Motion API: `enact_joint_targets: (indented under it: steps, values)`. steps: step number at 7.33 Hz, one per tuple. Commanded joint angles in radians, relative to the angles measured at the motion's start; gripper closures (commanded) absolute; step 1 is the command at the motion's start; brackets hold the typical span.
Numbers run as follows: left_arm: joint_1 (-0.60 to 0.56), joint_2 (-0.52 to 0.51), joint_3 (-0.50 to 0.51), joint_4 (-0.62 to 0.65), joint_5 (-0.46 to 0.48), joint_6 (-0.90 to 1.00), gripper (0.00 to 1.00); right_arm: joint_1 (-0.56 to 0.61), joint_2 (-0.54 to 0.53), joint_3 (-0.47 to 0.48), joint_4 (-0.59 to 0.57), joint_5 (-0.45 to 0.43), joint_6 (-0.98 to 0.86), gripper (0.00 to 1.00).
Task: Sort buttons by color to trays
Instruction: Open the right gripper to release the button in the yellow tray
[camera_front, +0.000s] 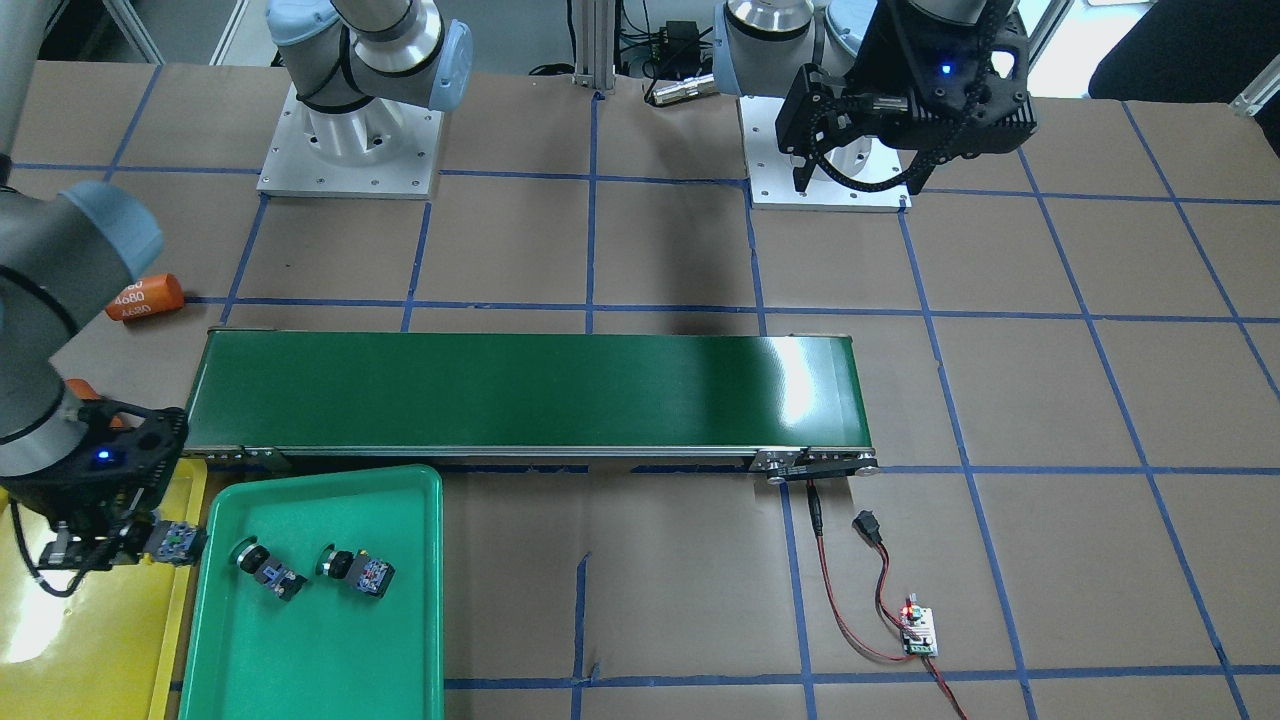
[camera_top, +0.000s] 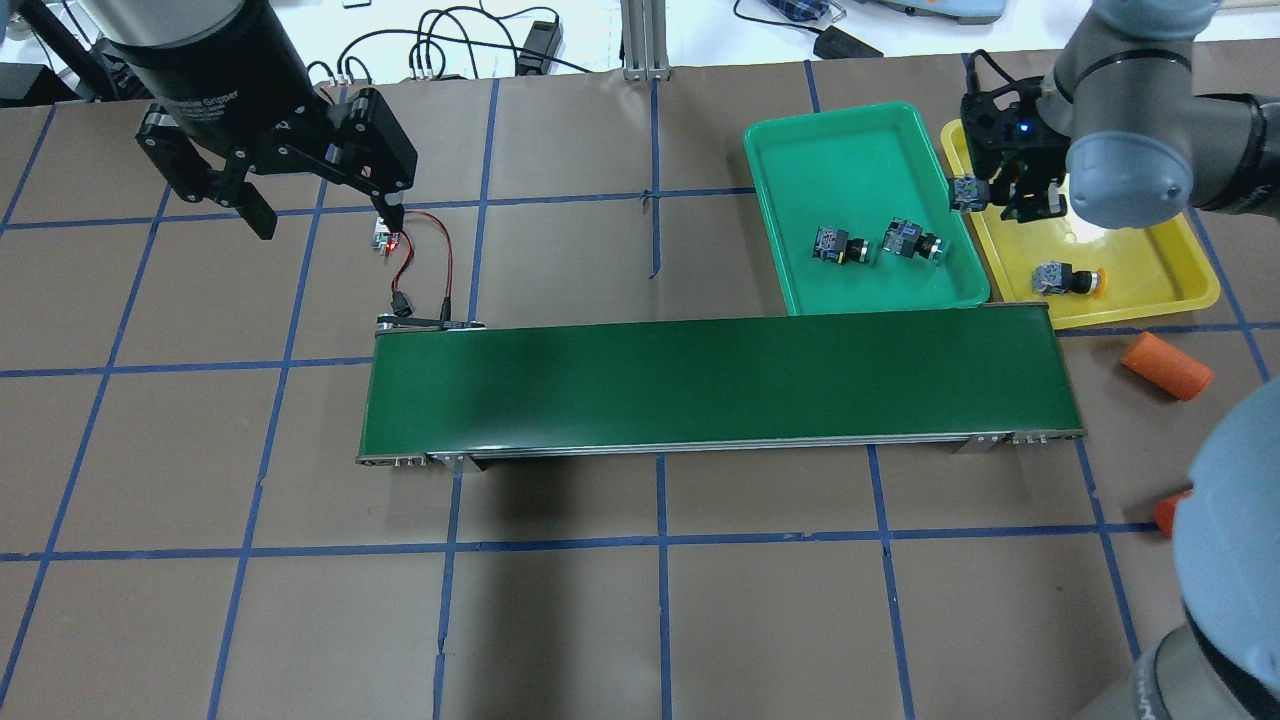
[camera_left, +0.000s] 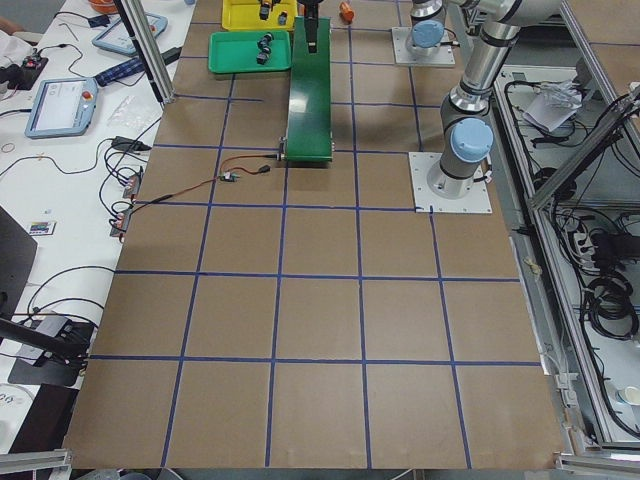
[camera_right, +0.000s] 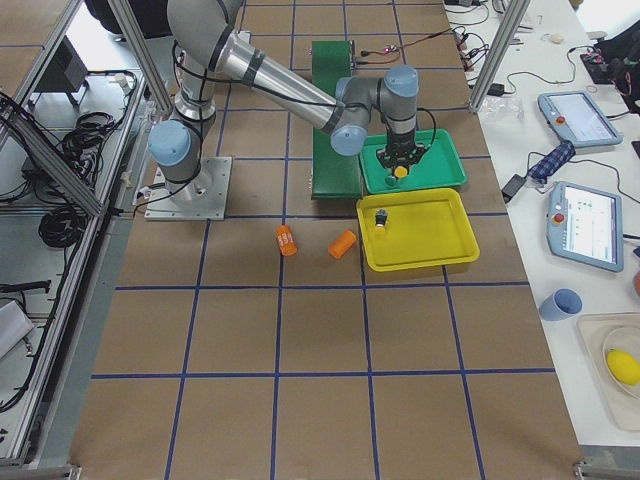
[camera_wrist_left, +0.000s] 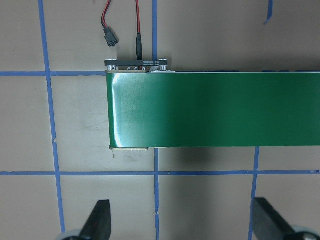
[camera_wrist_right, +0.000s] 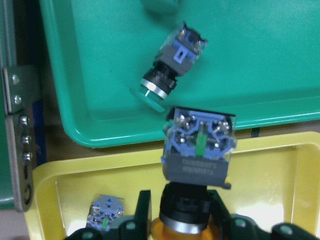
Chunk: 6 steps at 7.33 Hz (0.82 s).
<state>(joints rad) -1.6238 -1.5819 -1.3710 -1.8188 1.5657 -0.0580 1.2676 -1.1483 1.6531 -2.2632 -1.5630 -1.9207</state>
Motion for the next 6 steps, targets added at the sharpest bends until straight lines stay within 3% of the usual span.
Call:
enact_joint_targets:
  steps: [1,2,3,5,6]
  values:
    - [0.001,0.002,-0.011,0.009,-0.003,0.004,0.0,-0.12,0.056,-0.033,0.01,0.077,-0.073,0.56]
    - [0.002,0.005,-0.014,0.006,-0.001,0.007,0.0,-0.12,0.058,-0.041,0.02,0.074,-0.061,0.11]
    - [0.001,0.003,-0.016,0.009,-0.004,0.004,0.0,-0.12,0.047,-0.044,0.062,0.074,-0.058,0.0]
    - [0.001,0.005,-0.016,0.001,-0.007,0.003,0.0,-0.102,-0.051,-0.047,0.173,0.08,-0.003,0.0]
    - [0.002,0.003,-0.019,0.006,-0.009,0.003,0.0,-0.05,-0.126,-0.064,0.289,0.075,0.103,0.0]
